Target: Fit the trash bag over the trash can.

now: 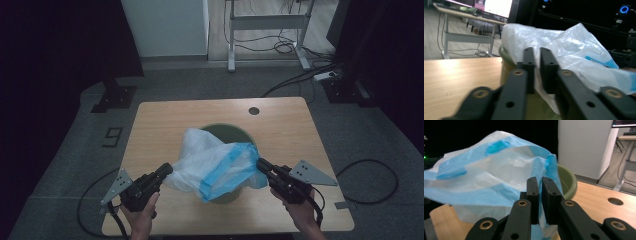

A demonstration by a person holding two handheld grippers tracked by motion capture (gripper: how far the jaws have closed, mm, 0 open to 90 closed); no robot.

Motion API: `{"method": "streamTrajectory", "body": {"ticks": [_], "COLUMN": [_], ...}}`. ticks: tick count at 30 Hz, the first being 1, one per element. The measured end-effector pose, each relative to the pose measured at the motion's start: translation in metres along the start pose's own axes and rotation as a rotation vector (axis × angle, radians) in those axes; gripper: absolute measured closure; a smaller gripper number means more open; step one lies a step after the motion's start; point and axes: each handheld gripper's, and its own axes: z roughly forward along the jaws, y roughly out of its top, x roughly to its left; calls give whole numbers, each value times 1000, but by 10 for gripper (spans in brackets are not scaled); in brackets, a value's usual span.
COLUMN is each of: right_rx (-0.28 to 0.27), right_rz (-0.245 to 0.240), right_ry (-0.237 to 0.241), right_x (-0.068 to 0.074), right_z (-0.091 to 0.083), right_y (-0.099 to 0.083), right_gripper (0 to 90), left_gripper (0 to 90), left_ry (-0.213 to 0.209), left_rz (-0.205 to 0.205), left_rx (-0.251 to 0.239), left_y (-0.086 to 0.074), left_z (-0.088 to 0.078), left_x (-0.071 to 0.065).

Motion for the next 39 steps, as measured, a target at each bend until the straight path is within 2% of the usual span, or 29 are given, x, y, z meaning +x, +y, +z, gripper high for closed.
{"method": "streamTrajectory", "body": {"ticks": [3, 4, 5, 6, 7, 8, 9, 10, 14, 15, 16, 19, 20, 21, 24, 27, 28, 30, 31, 32, 34, 36, 37, 39], "right_rx": [-2, -2, 0, 0, 0, 2, 2, 7, 11, 11, 12, 13, 12, 12, 10, 10, 10, 9, 9, 8, 8, 7, 7, 9], "right_rz": [-19, -19, -28, -30, -30, -32, -32, -37, -48, -48, -53, -61, -66, -66, -69, -70, -69, -69, -69, -72, -74, -74, -74, -78], "right_ry": [5, 5, -1, -4, -4, -10, -10, -13, -16, -16, -16, -15, -13, -13, -11, -11, -12, -13, -13, -13, -14, -15, -15, -18], "right_x": [3, 3, 4, 3, 3, 2, 2, 2, 2, 2, 3, 4, 5, 5, 7, 7, 6, 6, 6, 7, 7, 7, 7, 7], "right_z": [1, 1, 3, 4, 4, 5, 5, 7, 11, 11, 13, 14, 16, 16, 17, 17, 17, 16, 16, 16, 16, 15, 15, 14], "right_y": [5, 5, 8, 9, 9, 10, 10, 11, 13, 13, 15, 16, 17, 17, 17, 17, 17, 17, 17, 17, 17, 16, 16, 14], "right_gripper": [847, 847, 871, 879, 879, 888, 888, 889, 890, 890, 890, 891, 890, 890, 890, 890, 890, 890, 890, 890, 891, 891, 891, 890], "left_gripper": [634, 575, 512, 468, 427, 388, 365, 342, 291, 288, 288, 288, 288, 288, 289, 343, 394, 554, 554, 699, 815, 890, 896, 898], "left_ry": [15, 15, 22, 15, 15, 8, 8, -1, -33, -33, -46, -52, -53, -53, -79, -79, -70, -65, -64, -51, -38, -17, -17, 19], "left_rz": [51, 51, 81, 90, 90, 114, 114, 137, 164, 164, 167, 164, 165, 165, 150, 165, 194, 207, 215, 222, 221, 217, 217, 188], "left_rx": [5, 5, 16, 24, 24, 48, 48, 60, 109, 109, 133, 149, 171, 171, 219, 240, 264, 270, 281, 298, 301, 283, 283, 231], "left_y": [13, 13, 23, 28, 28, 38, 38, 47, 63, 63, 68, 71, 73, 73, 72, 71, 69, 68, 67, 66, 65, 64, 64, 63], "left_z": [-1, -1, -3, -4, -4, -5, -5, -5, 3, 3, 10, 19, 28, 28, 44, 51, 56, 58, 60, 64, 66, 67, 67, 66], "left_x": [-9, -9, -14, -16, -16, -20, -20, -24, -27, -27, -27, -26, -25, -25, -26, -28, -32, -34, -36, -37, -37, -36, -36, -30]}}
